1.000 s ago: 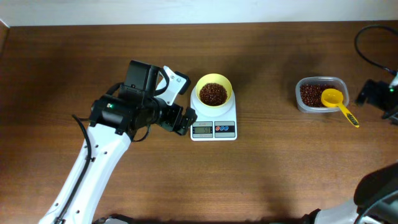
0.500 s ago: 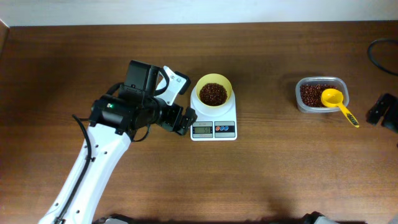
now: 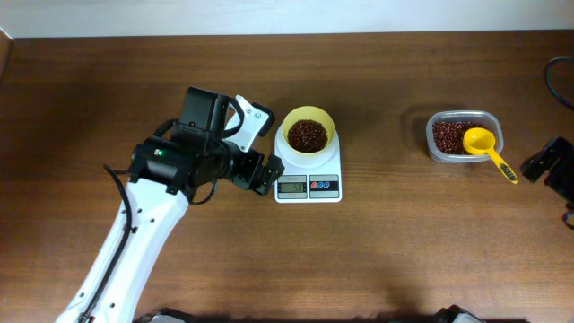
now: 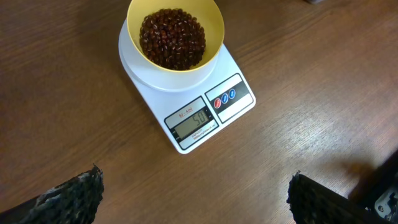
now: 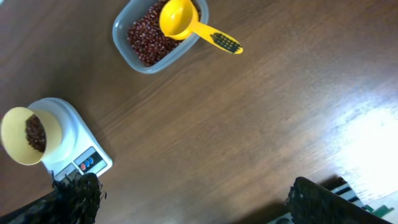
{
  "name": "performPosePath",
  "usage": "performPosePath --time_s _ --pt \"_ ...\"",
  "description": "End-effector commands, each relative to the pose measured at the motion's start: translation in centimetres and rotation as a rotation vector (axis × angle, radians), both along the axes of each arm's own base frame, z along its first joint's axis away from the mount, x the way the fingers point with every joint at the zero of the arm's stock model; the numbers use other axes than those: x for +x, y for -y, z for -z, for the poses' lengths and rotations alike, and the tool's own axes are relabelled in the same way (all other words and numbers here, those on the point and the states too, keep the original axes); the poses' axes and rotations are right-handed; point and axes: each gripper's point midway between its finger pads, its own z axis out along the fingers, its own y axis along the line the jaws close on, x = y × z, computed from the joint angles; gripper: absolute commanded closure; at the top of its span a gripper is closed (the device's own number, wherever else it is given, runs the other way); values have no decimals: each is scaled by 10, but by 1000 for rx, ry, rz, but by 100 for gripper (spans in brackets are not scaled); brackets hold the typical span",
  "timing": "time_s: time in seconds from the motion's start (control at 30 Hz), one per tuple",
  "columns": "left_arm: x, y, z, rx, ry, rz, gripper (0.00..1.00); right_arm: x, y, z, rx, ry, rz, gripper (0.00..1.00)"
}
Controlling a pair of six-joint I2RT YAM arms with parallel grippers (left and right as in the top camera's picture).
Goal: Scoop item into bowl and weigh 50g on scale
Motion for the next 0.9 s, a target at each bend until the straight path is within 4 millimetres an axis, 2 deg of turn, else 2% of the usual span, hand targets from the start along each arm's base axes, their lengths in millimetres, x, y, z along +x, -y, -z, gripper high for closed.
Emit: performPosePath --time_s 0.0,0.2,0.3,0.37,0.5,0.6,0.73,0.87 --pt "-1 2 3 4 -3 22 1 13 -5 -10 -6 68 -29 1" --pt "-1 2 3 4 -3 22 1 65 -26 -46 -221 259 -200 1" --pt "-1 2 3 4 -3 22 1 71 -38 -61 -294 316 -237 1" --pt "-1 2 3 4 -3 22 1 66 -41 -74 -319 361 -238 1" --pt "-1 2 3 4 -3 22 1 61 -44 -85 -363 402 -275 1" --pt "-1 2 3 4 -3 22 1 76 -52 -94 -458 473 -388 1" --pt "-1 2 3 4 -3 22 1 90 -57 -92 -492 575 -393 1" --pt "-1 2 3 4 -3 22 1 104 -68 -93 -548 761 -397 1"
